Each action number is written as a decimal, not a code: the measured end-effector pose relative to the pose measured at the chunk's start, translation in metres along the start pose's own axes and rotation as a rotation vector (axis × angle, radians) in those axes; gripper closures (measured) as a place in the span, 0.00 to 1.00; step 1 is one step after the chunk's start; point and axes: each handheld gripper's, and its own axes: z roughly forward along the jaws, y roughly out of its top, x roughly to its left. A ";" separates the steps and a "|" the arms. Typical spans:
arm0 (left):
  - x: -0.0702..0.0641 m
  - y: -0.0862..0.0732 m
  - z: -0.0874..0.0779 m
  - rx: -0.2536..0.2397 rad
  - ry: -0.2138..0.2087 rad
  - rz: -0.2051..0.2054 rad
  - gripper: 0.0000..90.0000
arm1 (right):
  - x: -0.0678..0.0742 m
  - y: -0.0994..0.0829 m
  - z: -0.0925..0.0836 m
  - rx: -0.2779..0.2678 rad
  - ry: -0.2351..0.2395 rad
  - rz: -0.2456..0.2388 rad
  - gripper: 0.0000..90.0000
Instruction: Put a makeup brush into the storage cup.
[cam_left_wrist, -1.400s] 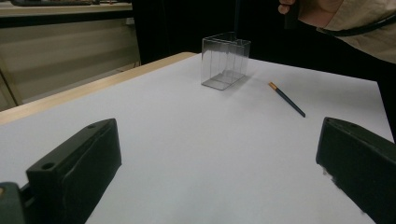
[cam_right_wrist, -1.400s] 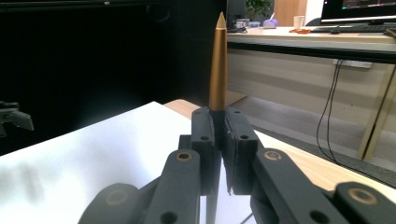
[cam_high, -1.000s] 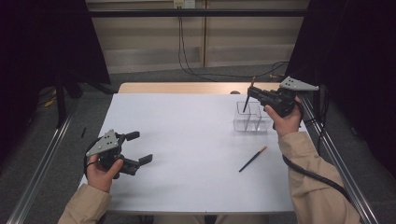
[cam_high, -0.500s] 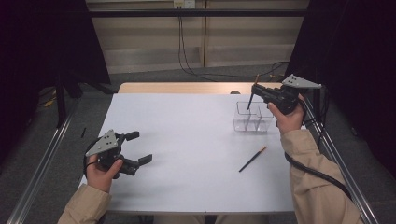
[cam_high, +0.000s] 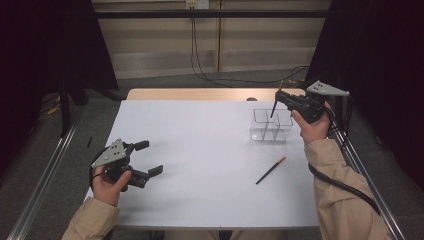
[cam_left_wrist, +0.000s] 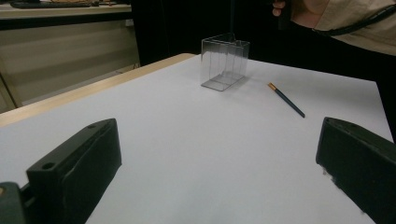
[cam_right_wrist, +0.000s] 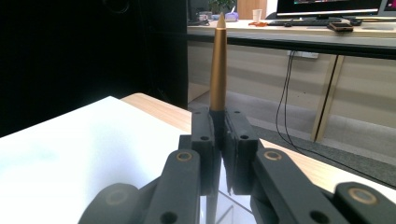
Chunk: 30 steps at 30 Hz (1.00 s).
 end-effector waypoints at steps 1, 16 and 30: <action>0.000 0.000 0.000 0.001 0.000 0.001 0.00 | 0.000 0.000 -0.001 0.003 -0.003 -0.001 0.93; 0.000 0.000 0.000 0.003 0.003 0.004 0.00 | -0.010 -0.002 -0.011 0.017 -0.027 -0.012 0.93; 0.000 0.000 0.000 -0.002 -0.006 0.001 0.00 | -0.015 -0.007 -0.017 0.032 -0.051 -0.011 0.93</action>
